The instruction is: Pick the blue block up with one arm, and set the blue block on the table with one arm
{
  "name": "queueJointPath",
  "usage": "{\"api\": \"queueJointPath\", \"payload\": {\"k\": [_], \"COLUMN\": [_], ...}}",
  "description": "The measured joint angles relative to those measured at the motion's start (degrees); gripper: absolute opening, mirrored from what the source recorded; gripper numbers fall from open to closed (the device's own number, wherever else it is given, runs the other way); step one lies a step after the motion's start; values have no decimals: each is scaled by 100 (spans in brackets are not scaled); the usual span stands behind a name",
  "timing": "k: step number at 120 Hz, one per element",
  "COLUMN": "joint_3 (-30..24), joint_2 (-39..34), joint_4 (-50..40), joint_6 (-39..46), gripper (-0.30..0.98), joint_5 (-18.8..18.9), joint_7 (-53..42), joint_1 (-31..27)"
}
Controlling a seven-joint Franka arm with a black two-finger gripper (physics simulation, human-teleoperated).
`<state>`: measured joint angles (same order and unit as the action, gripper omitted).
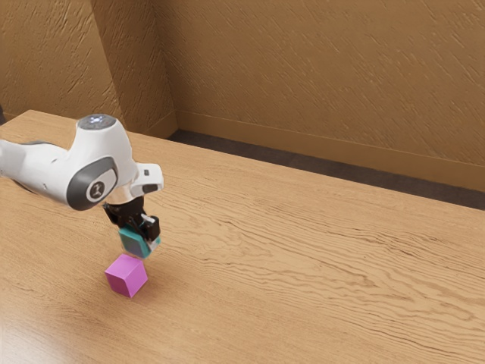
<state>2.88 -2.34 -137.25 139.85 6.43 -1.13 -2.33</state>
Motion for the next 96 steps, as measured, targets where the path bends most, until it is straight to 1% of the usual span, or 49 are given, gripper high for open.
{"api": "queueJointPath", "payload": {"k": [24, 44, 55, 59, 66, 80, 96], "joint_3": [-13, -1, -5, -5, -6, -3, 28], "joint_2": [273, 959, 1178, 1202, 1221, 1218, 1163], "joint_4": [315, 815, 962, 977, 990, 1055, 1523], "joint_6": [7, 10, 10, 10, 8, 3, -230], "gripper": [40, 40, 40, 44, 45, 54, 61], "joint_5": [-9, -72, -114, -129, -159, -165, -96], "joint_7": [83, 162, 196, 199, 193, 188, 176], "joint_1": [666, 1181, 1225, 1234, 1270, 1291, 1280]}}
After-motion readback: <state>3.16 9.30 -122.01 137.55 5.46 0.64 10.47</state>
